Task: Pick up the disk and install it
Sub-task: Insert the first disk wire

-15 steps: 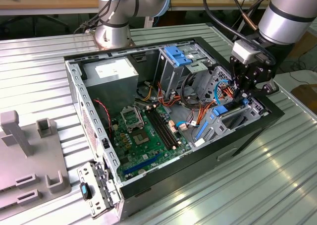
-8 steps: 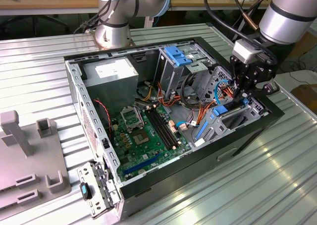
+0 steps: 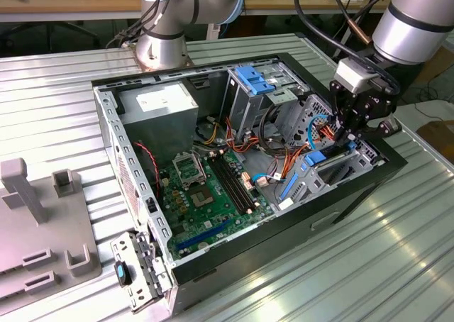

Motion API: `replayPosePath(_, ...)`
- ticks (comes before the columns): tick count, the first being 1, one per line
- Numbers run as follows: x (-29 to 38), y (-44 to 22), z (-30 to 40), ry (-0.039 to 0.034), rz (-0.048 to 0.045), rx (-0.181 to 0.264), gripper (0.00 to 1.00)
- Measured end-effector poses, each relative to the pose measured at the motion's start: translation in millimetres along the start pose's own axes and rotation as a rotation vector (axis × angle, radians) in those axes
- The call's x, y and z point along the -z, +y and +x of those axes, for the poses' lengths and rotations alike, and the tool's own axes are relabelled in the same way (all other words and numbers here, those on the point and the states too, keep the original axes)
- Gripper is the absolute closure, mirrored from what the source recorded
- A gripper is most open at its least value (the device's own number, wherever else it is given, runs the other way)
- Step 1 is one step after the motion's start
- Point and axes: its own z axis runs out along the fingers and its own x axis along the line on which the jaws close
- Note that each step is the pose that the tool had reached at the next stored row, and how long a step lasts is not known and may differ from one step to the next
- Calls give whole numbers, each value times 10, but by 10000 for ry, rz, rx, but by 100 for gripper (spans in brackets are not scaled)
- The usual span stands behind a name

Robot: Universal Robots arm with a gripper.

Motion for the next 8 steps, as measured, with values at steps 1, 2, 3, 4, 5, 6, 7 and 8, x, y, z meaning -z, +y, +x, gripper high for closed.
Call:
replayPosePath(1, 0, 0, 0, 2, 0, 0, 83)
replayPosePath(2, -2, 0, -2, 0, 0, 0, 83)
replayPosePath(3, -2, 0, -6, 1, 0, 0, 83)
replayPosePath(4, -3, -1, -18, 1, 0, 0, 83)
replayPosePath(5, -3, -1, -29, 2, 0, 0, 83)
replayPosePath(6, -7, 0, -35, 0, 0, 0, 83)
replayPosePath(7, -8, 0, -35, 2, 0, 0, 83)
replayPosePath(8, -9, 0, -35, 7, 0, 3, 83)
